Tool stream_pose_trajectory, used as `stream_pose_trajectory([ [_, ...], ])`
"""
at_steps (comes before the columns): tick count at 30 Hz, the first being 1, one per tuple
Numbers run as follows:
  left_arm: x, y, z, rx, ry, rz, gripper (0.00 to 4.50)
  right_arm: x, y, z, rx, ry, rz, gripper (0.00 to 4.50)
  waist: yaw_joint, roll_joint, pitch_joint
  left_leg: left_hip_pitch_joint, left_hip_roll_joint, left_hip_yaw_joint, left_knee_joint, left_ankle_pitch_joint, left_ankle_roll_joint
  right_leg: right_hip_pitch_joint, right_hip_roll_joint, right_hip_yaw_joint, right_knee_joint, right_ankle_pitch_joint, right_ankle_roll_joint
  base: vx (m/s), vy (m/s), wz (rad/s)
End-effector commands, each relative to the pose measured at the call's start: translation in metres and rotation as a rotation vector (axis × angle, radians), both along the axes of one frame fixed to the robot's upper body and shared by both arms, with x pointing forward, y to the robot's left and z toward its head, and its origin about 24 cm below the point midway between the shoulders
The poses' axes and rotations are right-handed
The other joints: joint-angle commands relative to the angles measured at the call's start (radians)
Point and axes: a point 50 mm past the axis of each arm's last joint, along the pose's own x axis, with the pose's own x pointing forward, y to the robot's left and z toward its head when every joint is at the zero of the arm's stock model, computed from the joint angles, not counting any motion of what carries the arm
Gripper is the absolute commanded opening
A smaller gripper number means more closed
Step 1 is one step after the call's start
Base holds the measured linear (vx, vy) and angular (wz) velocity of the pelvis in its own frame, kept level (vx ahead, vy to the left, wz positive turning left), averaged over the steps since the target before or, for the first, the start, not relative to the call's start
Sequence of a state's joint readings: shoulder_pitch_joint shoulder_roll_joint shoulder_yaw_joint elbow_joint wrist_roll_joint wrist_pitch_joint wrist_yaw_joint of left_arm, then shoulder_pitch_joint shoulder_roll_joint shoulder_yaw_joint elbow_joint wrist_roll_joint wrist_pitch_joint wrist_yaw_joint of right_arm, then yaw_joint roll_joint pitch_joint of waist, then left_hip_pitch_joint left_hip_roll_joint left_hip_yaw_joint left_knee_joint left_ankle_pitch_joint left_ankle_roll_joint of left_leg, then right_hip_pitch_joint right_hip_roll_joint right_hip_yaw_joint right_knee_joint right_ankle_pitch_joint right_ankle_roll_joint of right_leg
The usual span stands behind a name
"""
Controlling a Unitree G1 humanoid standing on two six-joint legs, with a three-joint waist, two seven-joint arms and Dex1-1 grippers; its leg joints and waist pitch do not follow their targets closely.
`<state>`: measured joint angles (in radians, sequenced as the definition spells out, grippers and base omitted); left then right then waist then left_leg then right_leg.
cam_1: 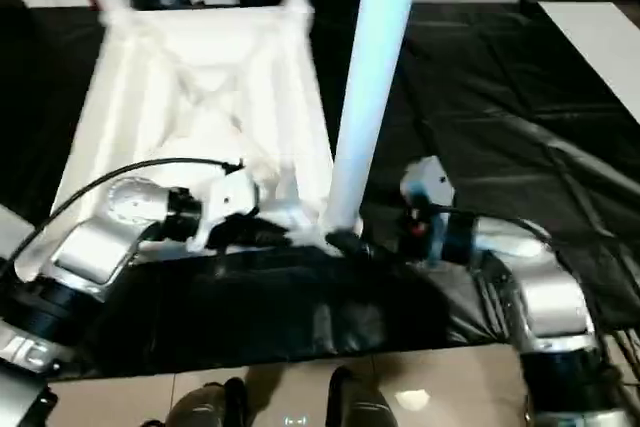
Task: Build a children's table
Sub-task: Rotate leg to tighten
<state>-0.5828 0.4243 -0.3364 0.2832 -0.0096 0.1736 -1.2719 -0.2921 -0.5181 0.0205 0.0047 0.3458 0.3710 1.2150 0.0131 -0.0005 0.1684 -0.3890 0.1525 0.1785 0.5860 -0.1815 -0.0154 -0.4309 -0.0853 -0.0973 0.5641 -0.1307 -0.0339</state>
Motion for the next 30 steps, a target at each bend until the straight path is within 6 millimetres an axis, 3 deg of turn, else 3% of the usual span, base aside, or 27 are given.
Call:
stream_pose_trajectory([
  [1,-0.007,-0.007,-0.005,0.032,0.035,-0.112,0.00,-0.002,-0.002,0.001,-0.005,0.002,0.060,4.42,0.000,-0.003,-0.096,0.025,0.082,-0.025,-0.061,-0.137,0.136,0.069,-0.079,0.066,-0.052,-0.235,-0.265,0.000,0.000,0.00],
  [4,-0.008,-0.004,-0.004,0.060,0.040,-0.165,0.00,-0.001,-0.003,0.000,-0.011,0.014,0.117,4.42,0.004,-0.005,-0.097,0.021,0.080,-0.025,-0.061,-0.139,0.128,0.072,-0.081,0.065,-0.051,-0.251,-0.263,0.000,0.000,0.00],
  [11,-0.013,-0.007,-0.007,0.078,0.056,-0.254,0.00,0.006,-0.002,-0.004,-0.023,0.046,0.198,3.90,0.023,-0.007,-0.098,0.027,0.083,-0.020,-0.058,-0.135,0.115,0.066,-0.079,0.067,-0.047,-0.270,-0.262,0.000,0.000,0.00],
  [12,-0.014,-0.008,-0.007,0.078,0.056,-0.262,0.00,0.007,-0.001,-0.004,-0.022,0.046,0.207,3.61,0.024,-0.010,-0.099,0.024,0.083,-0.020,-0.057,-0.133,0.117,0.067,-0.080,0.066,-0.047,-0.270,-0.260,0.000,0.000,0.00],
  [16,-0.014,-0.012,-0.008,0.073,0.057,-0.285,0.00,0.009,0.003,-0.004,-0.020,0.047,0.243,3.44,0.025,-0.010,-0.096,0.023,0.081,-0.020,-0.056,-0.156,0.108,0.066,-0.081,0.065,-0.051,-0.320,-0.247,0.000,0.000,0.00],
  [18,-0.014,-0.012,-0.008,0.074,0.055,-0.287,0.00,0.009,0.004,-0.004,-0.020,0.049,0.262,3.11,0.026,-0.009,-0.096,0.025,0.082,-0.021,-0.057,-0.171,0.099,0.064,-0.082,0.065,-0.055,-0.347,-0.237,0.000,0.000,0.00],
  [30,-0.008,-0.008,-0.008,0.082,0.045,-0.263,0.00,0.004,0.006,-0.007,-0.026,0.093,0.340,2.16,0.029,-0.011,-0.100,0.022,0.081,-0.019,-0.055,-0.149,0.107,0.066,-0.081,0.065,-0.050,-0.325,-0.236,0.000,0.000,0.00],
])
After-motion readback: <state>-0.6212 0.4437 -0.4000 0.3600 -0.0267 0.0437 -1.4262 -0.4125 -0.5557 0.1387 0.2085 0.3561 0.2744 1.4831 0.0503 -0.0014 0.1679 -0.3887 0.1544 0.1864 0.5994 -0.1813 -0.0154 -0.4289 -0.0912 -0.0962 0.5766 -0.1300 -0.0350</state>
